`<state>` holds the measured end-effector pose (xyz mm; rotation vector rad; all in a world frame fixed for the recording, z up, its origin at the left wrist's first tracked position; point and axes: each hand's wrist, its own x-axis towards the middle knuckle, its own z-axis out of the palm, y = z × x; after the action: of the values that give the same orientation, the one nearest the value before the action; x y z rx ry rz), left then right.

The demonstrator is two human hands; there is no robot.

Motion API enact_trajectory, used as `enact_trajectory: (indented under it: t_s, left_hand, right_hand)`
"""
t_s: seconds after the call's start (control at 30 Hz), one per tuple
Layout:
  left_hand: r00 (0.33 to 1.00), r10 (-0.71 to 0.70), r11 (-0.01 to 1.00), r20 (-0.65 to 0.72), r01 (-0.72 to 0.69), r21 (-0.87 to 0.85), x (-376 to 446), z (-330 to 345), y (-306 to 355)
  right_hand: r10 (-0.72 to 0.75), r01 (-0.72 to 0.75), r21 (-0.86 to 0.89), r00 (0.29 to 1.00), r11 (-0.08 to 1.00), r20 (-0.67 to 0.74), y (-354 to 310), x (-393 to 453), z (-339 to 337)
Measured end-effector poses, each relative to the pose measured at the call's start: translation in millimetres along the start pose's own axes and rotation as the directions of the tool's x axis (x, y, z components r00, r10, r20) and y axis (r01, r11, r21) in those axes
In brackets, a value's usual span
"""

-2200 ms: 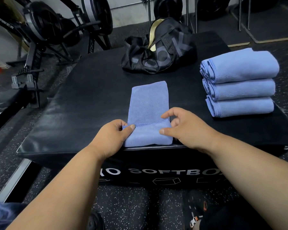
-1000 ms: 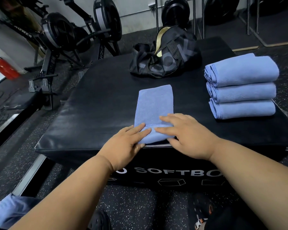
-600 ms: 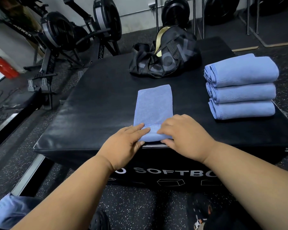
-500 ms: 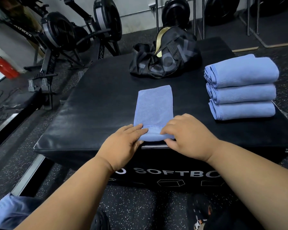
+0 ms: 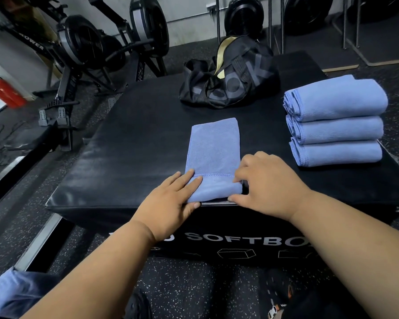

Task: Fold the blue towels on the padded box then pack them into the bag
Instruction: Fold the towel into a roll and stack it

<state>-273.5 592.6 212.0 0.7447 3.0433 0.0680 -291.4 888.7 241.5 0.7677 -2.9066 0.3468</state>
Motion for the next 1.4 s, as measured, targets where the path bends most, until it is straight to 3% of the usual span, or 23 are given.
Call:
enact_trajectory:
  t_s: [0.1, 0.2, 0.3, 0.5, 0.67, 0.77, 0.87, 1.0, 1.13, 1.23, 1.33, 1.4]
  left_hand:
    - [0.999, 0.038, 0.999, -0.033, -0.037, 0.030, 1.5, -6.1, 0.6]
    - [0.993, 0.082, 0.996, -0.090, -0.077, 0.053, 2.8, -15.5, 3.2]
    - [0.991, 0.081, 0.996, -0.104, -0.077, 0.046, 0.5, -18.5, 4.3]
    - [0.999, 0.034, 0.999, -0.005, -0.034, 0.002, -3.2, -6.4, -5.9]
    - [0.990, 0.044, 0.989, -0.135, -0.062, -0.132, -6.3, -22.5, 1.6]
    - [0.994, -0.037, 0.961, -0.101, 0.008, -0.277, -7.5, -40.9, 10.9]
    - [0.974, -0.223, 0.817, -0.040, 0.165, -0.552, -6.2, -51.5, 18.8]
    - [0.914, -0.405, 0.642, -0.025, 0.264, -0.720, 10.5, -45.6, 17.6]
    - [0.836, -0.538, 0.507, 0.111, 0.425, -0.750, 30.2, -33.8, 14.8]
    - [0.783, -0.607, 0.466, 0.132, 0.485, -0.740, 38.8, -32.0, 16.2]
    - [0.754, -0.652, 0.491, 0.082, 0.502, -0.712, 41.6, -35.2, 20.8]
    - [0.754, -0.654, 0.587, -0.050, 0.465, -0.663, 38.2, -37.6, 23.9]
  right_hand:
    - [-0.084, 0.085, 0.036, 0.996, 0.996, -0.041, -3.4, -1.0, -3.5]
    - [-0.187, 0.183, 0.078, 0.982, 0.980, 0.038, -8.0, -1.6, 5.6]
    - [-0.169, 0.151, 0.153, 0.979, 0.977, 0.115, -3.1, 1.6, 12.5]
    - [-0.161, 0.137, 0.170, 0.978, 0.976, 0.134, 4.8, 5.2, 13.1]
    - [-0.141, 0.113, 0.287, 0.987, 0.951, 0.078, 3.6, 2.7, 8.2]
    - [-0.021, 0.023, 0.439, 1.000, 0.898, -0.009, 5.0, -0.3, 6.7]
    - [0.230, -0.109, 0.693, 0.970, 0.713, -0.083, 4.4, 1.2, 9.2]
    - [0.367, -0.218, 0.826, 0.930, 0.520, 0.015, 0.7, 8.8, 12.0]
    - [0.462, -0.299, 0.790, 0.886, 0.535, 0.022, 5.0, 16.8, 20.0]
    - [0.492, -0.330, 0.750, 0.870, 0.573, 0.007, 6.4, 22.1, 24.1]
    - [0.512, -0.346, 0.734, 0.859, 0.585, -0.004, 6.4, 26.0, 25.0]
    - [0.518, -0.350, 0.722, 0.855, 0.597, -0.014, 5.5, 27.2, 24.2]
